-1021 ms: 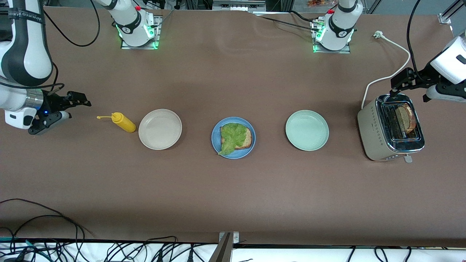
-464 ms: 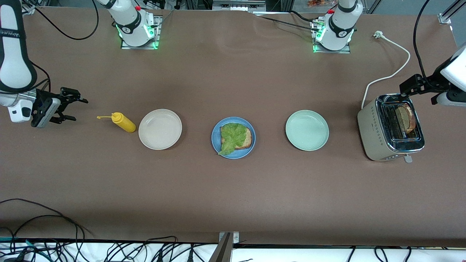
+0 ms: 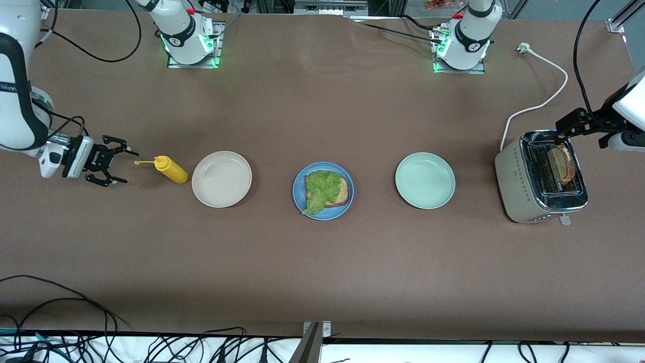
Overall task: Make sandwich in blue plate with both arms
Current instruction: 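Move the right gripper back toward the yellow squeeze bottle, then grasp the yellow squeeze bottle with the right gripper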
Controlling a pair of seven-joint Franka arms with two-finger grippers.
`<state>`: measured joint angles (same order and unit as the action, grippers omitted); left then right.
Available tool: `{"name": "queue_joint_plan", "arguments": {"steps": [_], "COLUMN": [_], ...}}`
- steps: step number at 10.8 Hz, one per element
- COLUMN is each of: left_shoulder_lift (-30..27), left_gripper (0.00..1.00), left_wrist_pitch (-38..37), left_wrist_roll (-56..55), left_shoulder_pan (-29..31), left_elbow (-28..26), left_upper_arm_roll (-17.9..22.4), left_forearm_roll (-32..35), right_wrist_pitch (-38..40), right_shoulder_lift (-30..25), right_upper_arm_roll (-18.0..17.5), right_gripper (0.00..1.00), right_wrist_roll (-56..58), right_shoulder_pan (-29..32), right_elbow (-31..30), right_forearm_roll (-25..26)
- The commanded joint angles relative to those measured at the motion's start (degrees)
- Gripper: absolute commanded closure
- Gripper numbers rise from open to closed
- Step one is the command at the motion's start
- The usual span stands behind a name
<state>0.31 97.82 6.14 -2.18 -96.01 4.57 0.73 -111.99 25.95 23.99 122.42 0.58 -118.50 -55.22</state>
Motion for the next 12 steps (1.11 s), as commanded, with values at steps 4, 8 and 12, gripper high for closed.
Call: {"name": "queue_joint_plan", "arguments": {"steps": [4,8,12], "left_shoulder_lift": [-0.4,-0.4,-0.66], "left_gripper": [0.0,0.0,0.0], "left_wrist_pitch": [0.71,0.71,0.62], "left_wrist_roll": [1.06,1.06,1.06], "left_shoulder_pan": [-0.28,-0.46,-0.54], "left_elbow": [-0.32,-0.32,-0.14], "left_upper_arm_roll": [0.09,0.09,-0.09], "left_forearm_roll": [1.55,1.55,1.55], "right_wrist_pitch": [10.29,11.71,11.27], "right_shoulder_lift": [8.06,10.35,11.14], "right_upper_arm_roll": [-1.92,-4.91,-6.32], "right_gripper": [0.0,0.0,0.08], "right_wrist_roll": [14.69,17.49,18.3], "right_shoulder_pan": [1.35,1.35,1.35], "right_elbow": [0.55,0.64,0.73], "right_forearm_roll": [-16.48,-20.53,-22.65]}}
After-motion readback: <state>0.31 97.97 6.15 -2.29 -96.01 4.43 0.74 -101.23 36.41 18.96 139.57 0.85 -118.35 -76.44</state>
